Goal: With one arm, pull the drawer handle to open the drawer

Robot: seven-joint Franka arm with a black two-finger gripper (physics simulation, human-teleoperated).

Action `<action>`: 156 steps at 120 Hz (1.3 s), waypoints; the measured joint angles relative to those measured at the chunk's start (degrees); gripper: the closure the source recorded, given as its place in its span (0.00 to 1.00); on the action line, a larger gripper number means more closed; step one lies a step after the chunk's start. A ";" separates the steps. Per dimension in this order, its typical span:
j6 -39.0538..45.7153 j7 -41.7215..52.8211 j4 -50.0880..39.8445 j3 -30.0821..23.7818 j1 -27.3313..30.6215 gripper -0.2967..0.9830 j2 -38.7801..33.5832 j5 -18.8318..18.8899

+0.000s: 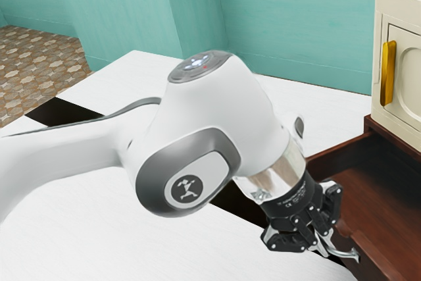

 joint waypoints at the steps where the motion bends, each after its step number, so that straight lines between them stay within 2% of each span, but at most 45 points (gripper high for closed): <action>1: 0.02 0.00 -0.10 0.00 0.00 0.85 -0.10 0.00; 86: 0.92 -0.01 -3.74 -0.03 0.11 0.84 -3.61 -0.43; 144: 1.05 -0.15 -5.80 0.37 -2.03 0.40 -9.78 -0.46; 150: -0.19 -0.15 -4.17 0.60 -1.77 0.37 -9.78 -0.32; 156: -3.02 -0.19 2.03 0.81 -0.76 0.34 -7.03 -0.18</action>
